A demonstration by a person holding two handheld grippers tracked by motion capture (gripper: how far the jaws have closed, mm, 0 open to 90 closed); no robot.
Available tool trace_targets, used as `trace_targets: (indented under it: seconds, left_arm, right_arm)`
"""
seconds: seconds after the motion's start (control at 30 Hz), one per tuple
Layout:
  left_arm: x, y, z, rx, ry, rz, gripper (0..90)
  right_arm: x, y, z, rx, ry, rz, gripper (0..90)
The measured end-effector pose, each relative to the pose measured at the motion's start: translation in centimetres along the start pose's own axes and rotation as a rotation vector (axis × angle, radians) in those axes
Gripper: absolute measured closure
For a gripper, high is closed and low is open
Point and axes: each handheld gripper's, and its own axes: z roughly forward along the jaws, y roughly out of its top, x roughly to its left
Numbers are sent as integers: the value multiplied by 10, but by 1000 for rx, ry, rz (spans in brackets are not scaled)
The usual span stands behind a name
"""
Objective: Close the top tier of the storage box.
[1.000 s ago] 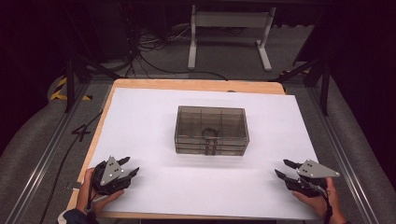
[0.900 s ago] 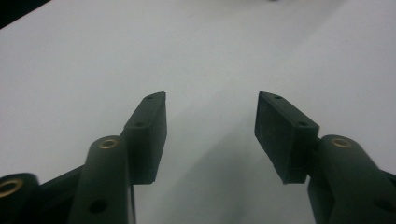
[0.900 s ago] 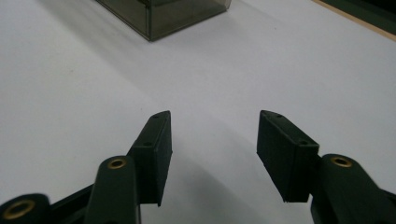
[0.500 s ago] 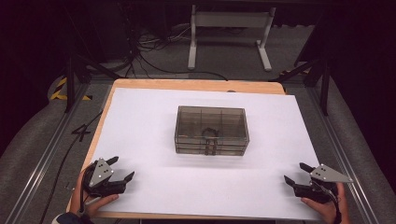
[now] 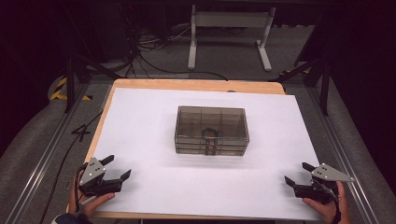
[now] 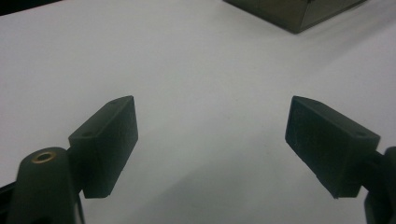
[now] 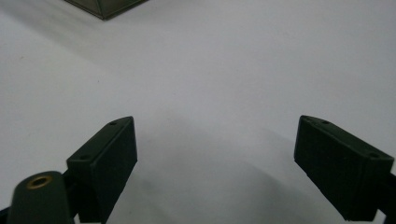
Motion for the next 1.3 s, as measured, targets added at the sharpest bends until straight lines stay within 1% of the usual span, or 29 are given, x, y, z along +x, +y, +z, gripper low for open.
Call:
trace_targets:
  seconds: [0.17,0.23,0.4,0.57,1.0,1.23,1.3]
  left_arm:
    - [0,0,0,-5,0,0,161]
    - [-1,0,-1,-9,4,9,157]
    - [-1,0,-1,-8,4,2,148]
    - [-1,0,0,4,15,6,146]
    - [0,0,0,3,22,-9,142]
    - [-1,0,0,3,25,-11,140]
    - [-1,0,0,3,26,-12,139]
  right_arm:
    - [-2,-1,-1,-18,-4,19,97]
    - [-2,-1,-2,-29,-6,20,86]
    - [-3,-2,-5,-55,-5,34,75]
    - [-2,-3,-5,-60,-4,22,75]
    - [-3,-3,-7,-78,4,30,80]
    - [-3,-3,-6,-76,7,30,82]
    - [-3,-3,-7,-70,0,28,82]
